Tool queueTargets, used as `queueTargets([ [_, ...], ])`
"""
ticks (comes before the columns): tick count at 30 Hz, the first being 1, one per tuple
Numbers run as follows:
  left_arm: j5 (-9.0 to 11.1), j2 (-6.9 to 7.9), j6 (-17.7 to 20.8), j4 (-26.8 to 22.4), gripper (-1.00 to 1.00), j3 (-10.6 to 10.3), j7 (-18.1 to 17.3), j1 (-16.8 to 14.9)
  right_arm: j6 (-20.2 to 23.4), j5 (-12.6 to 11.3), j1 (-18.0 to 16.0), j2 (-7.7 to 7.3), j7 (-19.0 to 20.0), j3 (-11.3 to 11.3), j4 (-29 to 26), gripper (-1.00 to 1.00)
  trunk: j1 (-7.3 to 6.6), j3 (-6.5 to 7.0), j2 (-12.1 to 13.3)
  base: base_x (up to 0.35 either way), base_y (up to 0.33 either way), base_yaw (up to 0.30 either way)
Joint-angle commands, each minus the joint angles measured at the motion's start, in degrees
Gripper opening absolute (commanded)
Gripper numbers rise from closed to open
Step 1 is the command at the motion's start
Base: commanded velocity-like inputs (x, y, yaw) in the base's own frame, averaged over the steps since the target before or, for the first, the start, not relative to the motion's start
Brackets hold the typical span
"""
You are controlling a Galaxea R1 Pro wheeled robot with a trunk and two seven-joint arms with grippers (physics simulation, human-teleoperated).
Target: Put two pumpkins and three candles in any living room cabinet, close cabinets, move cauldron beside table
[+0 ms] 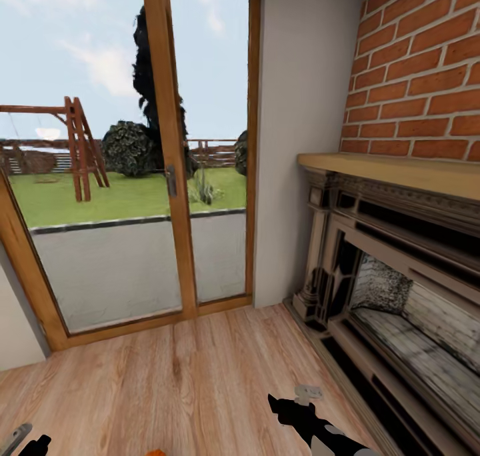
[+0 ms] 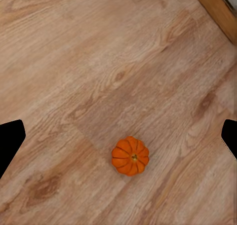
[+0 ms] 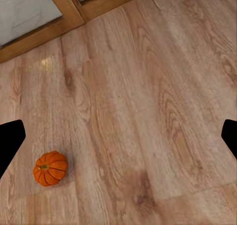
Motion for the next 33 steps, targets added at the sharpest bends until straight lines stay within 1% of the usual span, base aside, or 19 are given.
queueTargets([
  [1,0.3,-0.01,0.3,-0.1,1.00,0.2,0.3,0.0,-0.2,-0.6,-0.1,0.03,0.3,0.4,0.1,1.00,0.03,-0.07,0.0,0.279,0.096,0.010],
  [8,0.3,0.00,0.3,-0.1,1.00,0.2,0.3,0.0,-0.2,-0.6,-0.1,0.03,0.3,0.4,0.1,1.00,0.03,-0.07,0.0,0.229,0.134,0.002],
  [13,0.3,-0.01,0.1,-0.1,1.00,0.2,0.3,0.0,-0.2,-0.6,-0.1,0.03,0.3,0.4,0.1,1.00,0.03,-0.07,0.0,0.026,0.014,0.000],
  [19,0.4,0.00,-2.6,-0.1,1.00,0.2,0.3,0.0,-0.2,-0.6,-0.1,0.03,0.3,0.4,0.1,1.00,0.03,-0.07,0.0,0.001,0.001,0.000],
  [28,0.6,0.01,-2.9,-0.1,1.00,0.2,0.2,0.0,-0.2,-0.6,-0.1,0.03,0.3,0.4,0.1,1.00,0.03,-0.07,0.0,0.000,0.000,0.000],
  [33,0.6,-0.01,-2.9,-0.1,1.00,0.1,0.2,0.0,-0.2,-0.6,-0.1,0.03,0.3,0.4,0.1,1.00,1.13,-0.97,-2.0,0.000,0.000,0.000],
])
